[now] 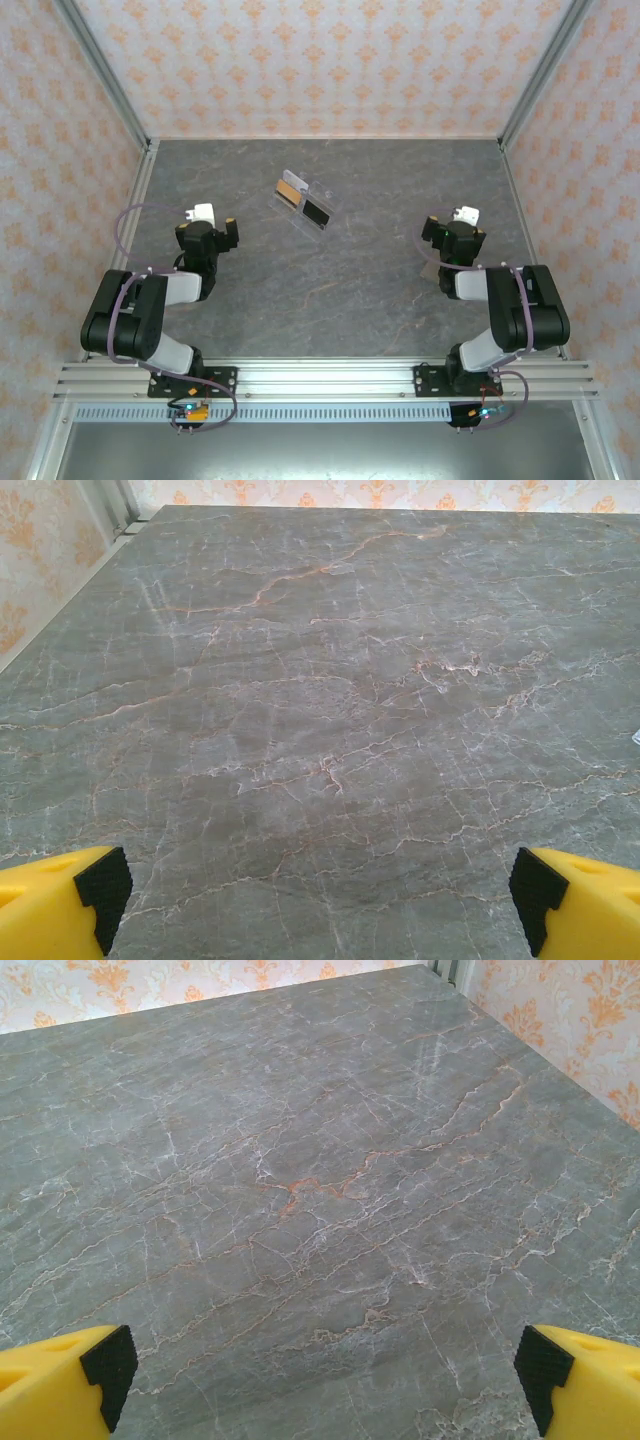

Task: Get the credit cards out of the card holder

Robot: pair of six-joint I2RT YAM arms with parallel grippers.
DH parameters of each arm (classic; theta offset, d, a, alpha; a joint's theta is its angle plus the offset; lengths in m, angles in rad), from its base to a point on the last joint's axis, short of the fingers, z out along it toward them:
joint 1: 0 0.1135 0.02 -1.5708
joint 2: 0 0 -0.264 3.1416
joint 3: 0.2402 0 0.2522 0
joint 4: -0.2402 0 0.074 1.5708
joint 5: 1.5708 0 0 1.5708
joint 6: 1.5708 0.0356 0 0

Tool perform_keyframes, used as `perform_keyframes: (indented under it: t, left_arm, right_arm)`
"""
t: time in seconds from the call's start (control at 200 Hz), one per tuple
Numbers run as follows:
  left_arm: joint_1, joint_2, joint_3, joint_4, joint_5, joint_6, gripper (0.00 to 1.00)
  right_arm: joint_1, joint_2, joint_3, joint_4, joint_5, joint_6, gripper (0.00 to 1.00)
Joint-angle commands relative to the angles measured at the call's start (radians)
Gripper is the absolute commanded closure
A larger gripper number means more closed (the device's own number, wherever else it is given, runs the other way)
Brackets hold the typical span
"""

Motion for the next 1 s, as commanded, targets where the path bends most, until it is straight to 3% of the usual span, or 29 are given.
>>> perform_keyframes:
  t: [0.0, 0.996]
  left_arm:
    - [-0.001, 0.008, 0.019, 0.018, -0.014, 0.02, 0.0]
    - [-0.001, 0.008, 0.015, 0.025, -0.017, 0.02, 0.0]
  right_arm:
    - [-0.002, 0.001, 0.021, -0.001, -0.007, 0.01, 0.01]
    - [-0.002, -0.001, 0.017, 0.007, -0.009, 0.009, 0.01]
